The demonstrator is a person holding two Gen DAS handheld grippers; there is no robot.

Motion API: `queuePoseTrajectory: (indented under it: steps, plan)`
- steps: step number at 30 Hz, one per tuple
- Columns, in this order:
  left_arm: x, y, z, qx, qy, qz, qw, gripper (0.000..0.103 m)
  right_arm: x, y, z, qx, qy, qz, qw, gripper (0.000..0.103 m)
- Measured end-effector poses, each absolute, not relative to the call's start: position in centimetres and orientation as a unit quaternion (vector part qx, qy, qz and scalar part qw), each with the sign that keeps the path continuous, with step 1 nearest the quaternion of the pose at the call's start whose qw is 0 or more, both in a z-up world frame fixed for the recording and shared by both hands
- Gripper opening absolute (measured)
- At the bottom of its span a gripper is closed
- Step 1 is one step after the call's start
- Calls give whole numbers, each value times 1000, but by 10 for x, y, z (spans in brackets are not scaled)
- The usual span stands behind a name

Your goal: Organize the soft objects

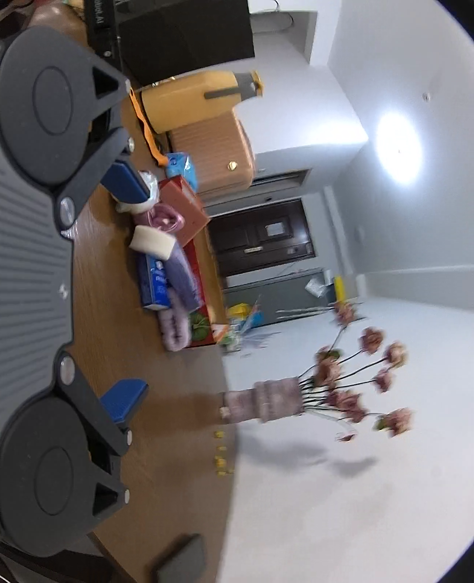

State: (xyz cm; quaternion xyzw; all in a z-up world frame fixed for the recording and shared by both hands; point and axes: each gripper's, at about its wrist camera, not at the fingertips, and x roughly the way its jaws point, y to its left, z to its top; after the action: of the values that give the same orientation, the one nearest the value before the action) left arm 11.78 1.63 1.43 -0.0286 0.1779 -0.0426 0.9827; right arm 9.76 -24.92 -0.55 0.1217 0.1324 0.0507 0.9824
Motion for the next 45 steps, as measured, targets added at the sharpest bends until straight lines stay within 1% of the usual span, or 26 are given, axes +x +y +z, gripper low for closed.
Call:
queuePoseTrajectory:
  steps: [3,7,10,11,13,15,16,17,18,19,20,21,22,23,24,25,26,27,28,29,34,38,40,42,45]
  plan:
    - [145,17,18,-30,178,-39,983,103,125,-251,-1,62,136,123,981,103]
    - [195,16,22,-47,178,-39,982,103,165,-239,12,-19,128,116,985,103]
    - [236,17,25,-74,187,-49,978,103,207,-231,26,-50,118,142,981,99]
    - [251,17,25,-80,190,-52,977,103,222,-228,30,-60,115,158,979,96]
    - [279,15,23,-86,198,-54,975,100,252,-222,36,-69,110,176,976,74]
    - [307,14,18,-96,210,-57,971,86,285,-214,38,-76,116,190,972,70]
    - [320,13,16,-104,221,-61,968,81,301,-208,37,-80,124,197,969,70]
    - [334,14,12,-116,236,-67,962,73,319,-203,36,-81,137,206,966,70]
    - [345,17,9,-131,249,-75,957,67,336,-199,34,-75,152,214,962,69]
    - [357,19,4,-149,264,-86,949,65,352,-194,31,-67,168,220,959,69]
    - [367,22,0,-163,275,-97,943,57,367,-190,28,-59,181,230,954,67]
    - [374,24,-3,-175,282,-106,937,49,379,-187,25,-51,187,240,951,62]
    - [379,26,-5,-185,284,-113,934,47,389,-184,22,-44,191,246,949,59]
    - [383,27,-7,-191,285,-118,932,45,399,-181,19,-40,195,252,947,58]
    - [386,28,-9,-196,285,-124,930,40,405,-178,16,-38,196,255,946,55]
    - [388,29,-9,-202,284,-133,928,37,411,-175,14,-38,195,260,945,51]
    - [389,28,-9,-206,283,-139,926,36,415,-173,12,-35,192,268,944,50]
    - [390,28,-9,-209,282,-139,926,36,418,-172,10,-27,190,272,943,48]
    - [391,27,-9,-209,281,-139,926,35,420,-172,8,-18,190,280,941,41]
    - [391,27,-9,-208,279,-138,927,35,421,-171,7,-9,192,284,939,38]
    - [388,27,-1,-222,268,-137,927,28,410,-172,13,-2,182,269,946,35]
    - [355,25,33,-218,227,-161,936,28,377,-185,42,28,154,258,953,34]
    - [332,19,46,-213,225,-171,935,28,350,-193,52,46,149,252,955,34]
    - [305,14,50,-208,236,-180,932,28,322,-202,51,68,162,241,954,34]
    - [266,10,42,-210,267,-186,922,28,279,-215,33,110,205,229,945,34]
